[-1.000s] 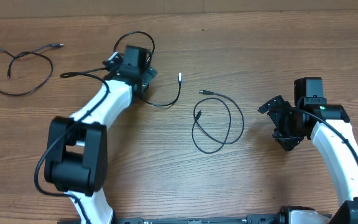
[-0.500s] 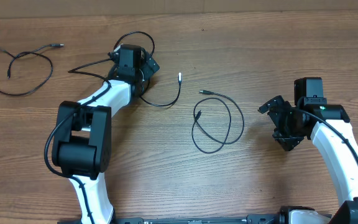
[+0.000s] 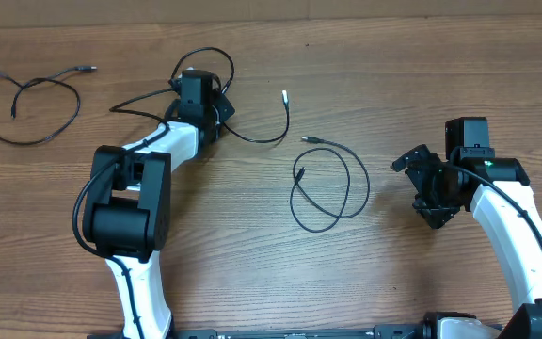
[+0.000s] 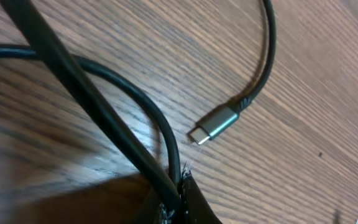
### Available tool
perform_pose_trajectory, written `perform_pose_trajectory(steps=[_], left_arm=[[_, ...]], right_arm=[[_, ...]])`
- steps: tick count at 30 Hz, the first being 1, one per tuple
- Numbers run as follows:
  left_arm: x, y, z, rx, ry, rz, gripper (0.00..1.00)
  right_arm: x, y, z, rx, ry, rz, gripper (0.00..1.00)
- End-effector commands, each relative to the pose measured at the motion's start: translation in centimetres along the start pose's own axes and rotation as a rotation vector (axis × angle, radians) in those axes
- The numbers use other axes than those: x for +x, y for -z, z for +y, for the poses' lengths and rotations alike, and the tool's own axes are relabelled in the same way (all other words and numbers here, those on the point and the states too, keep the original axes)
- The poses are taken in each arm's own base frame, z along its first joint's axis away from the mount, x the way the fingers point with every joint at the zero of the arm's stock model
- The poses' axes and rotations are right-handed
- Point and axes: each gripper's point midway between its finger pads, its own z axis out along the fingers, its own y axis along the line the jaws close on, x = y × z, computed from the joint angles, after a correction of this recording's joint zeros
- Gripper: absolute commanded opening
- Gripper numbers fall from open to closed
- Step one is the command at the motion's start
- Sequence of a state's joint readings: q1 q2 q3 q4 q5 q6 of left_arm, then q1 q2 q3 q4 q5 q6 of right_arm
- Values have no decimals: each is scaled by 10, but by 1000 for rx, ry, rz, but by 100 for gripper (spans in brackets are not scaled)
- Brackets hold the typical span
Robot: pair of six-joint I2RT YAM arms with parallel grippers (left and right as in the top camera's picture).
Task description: Untangle cables
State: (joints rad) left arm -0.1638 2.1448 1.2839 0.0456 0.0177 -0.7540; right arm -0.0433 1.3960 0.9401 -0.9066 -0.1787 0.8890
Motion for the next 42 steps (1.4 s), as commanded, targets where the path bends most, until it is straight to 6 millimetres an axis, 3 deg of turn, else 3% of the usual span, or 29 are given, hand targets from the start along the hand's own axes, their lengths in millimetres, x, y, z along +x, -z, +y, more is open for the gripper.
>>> perform_pose_trajectory(steps=[1, 7, 8, 9, 10, 13, 16, 20, 23, 28, 35, 42], left_arm=[[-43, 37, -16, 67, -29, -35, 4], [-92, 131, -13, 19, -98, -103, 4], [-105, 163, -5, -17, -80, -127, 4], [-112, 181, 2, -45, -66, -143, 4], [-127, 220, 22, -118, -30, -186, 4], [-149, 286, 67, -271, 49, -272, 4], [-161, 333, 107, -369, 131, -340, 4], [-167, 379, 164, -475, 288, -405, 4], [-159, 393, 206, -559, 426, -401, 4], [-142, 400, 263, -679, 601, -353, 4], [-142, 381, 311, -754, 674, -309, 4], [-136, 368, 364, -998, 659, -288, 4]], right_arm=[[0, 2, 0, -5, 13, -10, 100], [0, 2, 0, -5, 13, -10, 100], [0, 2, 1, -6, 13, -10, 100], [0, 2, 0, -5, 13, -10, 100], [0, 2, 0, -5, 13, -10, 100], [0, 2, 1, -5, 13, -11, 100], [0, 2, 0, -5, 13, -10, 100], [0, 2, 0, -5, 13, -10, 100], [0, 2, 0, -5, 13, -10, 100], [0, 2, 0, -5, 13, -10, 100], [0, 2, 0, -5, 13, -10, 100], [0, 2, 0, -5, 13, -10, 100]])
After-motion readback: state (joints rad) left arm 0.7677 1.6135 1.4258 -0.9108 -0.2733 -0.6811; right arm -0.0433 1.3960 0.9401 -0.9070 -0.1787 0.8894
